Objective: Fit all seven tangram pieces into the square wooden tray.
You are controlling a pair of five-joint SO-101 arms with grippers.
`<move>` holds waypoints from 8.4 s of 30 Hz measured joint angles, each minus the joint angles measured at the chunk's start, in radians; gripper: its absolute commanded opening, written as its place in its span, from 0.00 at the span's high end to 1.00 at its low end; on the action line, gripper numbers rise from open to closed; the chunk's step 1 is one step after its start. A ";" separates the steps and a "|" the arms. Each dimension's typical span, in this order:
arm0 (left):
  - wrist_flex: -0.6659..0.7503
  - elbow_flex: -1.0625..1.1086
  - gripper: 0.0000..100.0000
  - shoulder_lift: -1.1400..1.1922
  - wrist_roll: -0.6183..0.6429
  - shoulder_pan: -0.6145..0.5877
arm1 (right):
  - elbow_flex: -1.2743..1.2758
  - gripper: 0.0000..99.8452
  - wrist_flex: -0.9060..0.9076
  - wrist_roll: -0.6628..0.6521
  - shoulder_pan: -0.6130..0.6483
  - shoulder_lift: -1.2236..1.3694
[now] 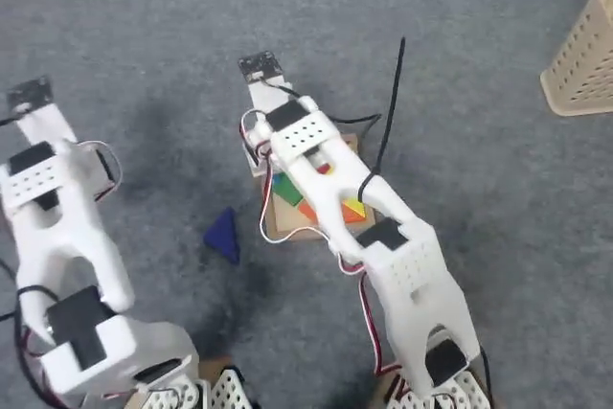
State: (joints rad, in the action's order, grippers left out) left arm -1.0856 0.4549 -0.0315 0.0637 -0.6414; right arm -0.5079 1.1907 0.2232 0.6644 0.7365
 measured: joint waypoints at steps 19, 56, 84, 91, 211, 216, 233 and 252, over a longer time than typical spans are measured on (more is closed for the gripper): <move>0.023 0.026 0.99 0.000 0.003 0.002 | -0.040 0.91 0.031 0.063 0.003 0.021; 0.023 0.026 0.99 0.000 0.003 0.002 | -0.236 0.91 0.195 0.023 -0.006 0.086; 0.023 0.026 0.99 0.000 0.005 0.020 | -0.381 0.91 0.222 -0.143 0.123 0.166; 0.023 0.026 0.99 0.000 0.005 0.020 | -0.427 0.91 0.239 -0.160 0.094 0.218; 0.023 0.044 0.99 0.000 0.005 0.021 | -0.818 0.80 0.560 0.049 0.178 0.453; 0.023 0.044 0.99 -0.006 0.005 0.021 | -0.816 0.80 0.560 0.078 0.216 0.454; 0.023 0.044 0.99 -0.006 0.005 0.021 | -0.802 0.81 0.535 0.094 0.250 0.468; 0.023 0.044 0.99 -0.006 0.005 0.021 | -0.802 0.90 0.413 0.229 0.216 0.480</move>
State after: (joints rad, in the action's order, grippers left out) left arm -1.0625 0.4994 -0.0376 0.0683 -0.6199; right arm -1.3103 1.6034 0.4519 0.8807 1.2167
